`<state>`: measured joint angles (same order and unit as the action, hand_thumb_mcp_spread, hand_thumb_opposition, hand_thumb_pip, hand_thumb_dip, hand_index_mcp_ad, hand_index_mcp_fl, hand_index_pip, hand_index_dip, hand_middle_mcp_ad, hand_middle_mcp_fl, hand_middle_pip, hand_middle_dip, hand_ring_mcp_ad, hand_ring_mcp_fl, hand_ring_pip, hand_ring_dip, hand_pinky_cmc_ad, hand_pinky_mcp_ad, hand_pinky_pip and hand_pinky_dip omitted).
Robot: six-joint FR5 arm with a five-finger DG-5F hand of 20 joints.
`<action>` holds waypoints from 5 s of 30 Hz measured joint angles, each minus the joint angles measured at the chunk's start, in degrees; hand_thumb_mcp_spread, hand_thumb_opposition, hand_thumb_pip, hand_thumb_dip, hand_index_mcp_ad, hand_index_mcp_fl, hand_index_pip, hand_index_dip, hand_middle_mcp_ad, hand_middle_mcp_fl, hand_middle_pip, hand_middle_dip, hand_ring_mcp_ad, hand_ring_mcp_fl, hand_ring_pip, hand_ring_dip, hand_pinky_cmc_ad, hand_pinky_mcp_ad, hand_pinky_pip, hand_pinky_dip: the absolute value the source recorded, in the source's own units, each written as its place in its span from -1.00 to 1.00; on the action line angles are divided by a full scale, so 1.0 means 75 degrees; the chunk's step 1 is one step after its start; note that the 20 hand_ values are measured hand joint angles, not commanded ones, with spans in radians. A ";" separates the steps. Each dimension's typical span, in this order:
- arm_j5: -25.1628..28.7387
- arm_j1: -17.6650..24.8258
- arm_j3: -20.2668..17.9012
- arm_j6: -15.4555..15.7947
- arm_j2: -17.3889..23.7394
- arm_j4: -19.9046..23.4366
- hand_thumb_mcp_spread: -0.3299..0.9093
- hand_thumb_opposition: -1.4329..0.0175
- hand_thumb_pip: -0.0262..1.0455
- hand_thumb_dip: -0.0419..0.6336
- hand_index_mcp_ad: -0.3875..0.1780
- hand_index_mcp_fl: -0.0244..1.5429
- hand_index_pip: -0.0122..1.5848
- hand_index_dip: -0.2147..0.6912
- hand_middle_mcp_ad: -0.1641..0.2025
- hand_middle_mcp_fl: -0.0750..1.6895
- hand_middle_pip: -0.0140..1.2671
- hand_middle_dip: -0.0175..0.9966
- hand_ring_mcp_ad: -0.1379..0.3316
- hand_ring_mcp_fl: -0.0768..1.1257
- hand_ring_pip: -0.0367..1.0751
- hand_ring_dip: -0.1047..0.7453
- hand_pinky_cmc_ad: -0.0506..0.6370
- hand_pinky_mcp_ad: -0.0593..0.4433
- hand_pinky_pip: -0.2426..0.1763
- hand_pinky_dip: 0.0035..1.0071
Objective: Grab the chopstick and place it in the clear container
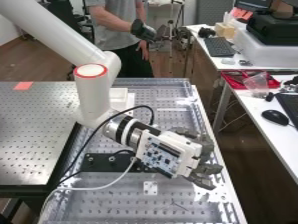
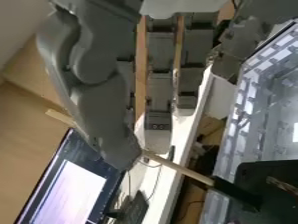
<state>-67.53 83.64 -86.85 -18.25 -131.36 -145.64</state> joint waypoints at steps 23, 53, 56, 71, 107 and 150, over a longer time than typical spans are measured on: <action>0.0216 -0.0018 0.0307 0.0235 0.0056 0.0013 0.65 -0.45 -0.03 -0.08 0.13 0.24 0.15 -0.43 -0.17 0.46 -0.01 0.39 -0.19 0.38 -0.77 0.22 0.40 0.22 0.29 -0.65; -0.0150 -0.0042 0.0298 0.0076 -0.0058 -0.0470 0.49 -0.45 0.09 -0.08 -0.05 0.19 0.12 -0.41 -0.16 0.18 -0.11 0.41 -0.20 0.09 -0.79 0.22 0.40 0.26 0.27 -0.65; -0.0206 -0.0055 0.0280 0.0102 -0.0049 -0.0462 0.41 -0.41 0.31 -0.05 -0.05 -0.03 0.11 -0.42 -0.17 -0.07 -0.29 0.36 -0.19 -0.07 -0.80 0.20 0.41 0.27 0.31 -0.65; -0.0206 -0.0056 0.0151 0.0156 0.0072 -0.0294 0.31 -0.20 0.48 0.04 -0.05 -0.19 0.13 -0.52 -0.16 -0.17 -0.31 0.23 -0.17 -0.25 -0.80 0.17 0.15 0.26 0.17 -0.66; -0.0438 0.0017 0.0068 0.0255 0.0095 -0.0550 0.26 -0.09 0.43 -0.04 -0.05 -0.63 0.34 -0.57 -0.16 -0.37 -0.19 0.23 -0.19 -0.38 -0.80 0.18 0.11 0.26 0.10 -0.66; -0.0204 -0.0028 0.0193 0.0385 0.0025 -0.0520 0.35 -0.13 0.28 -0.10 -0.05 -0.35 0.50 -0.59 -0.17 -0.21 0.16 0.26 -0.17 -0.11 -0.80 0.24 0.14 0.23 0.10 -0.66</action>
<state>-69.06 83.43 -85.40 -15.37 -131.17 -149.54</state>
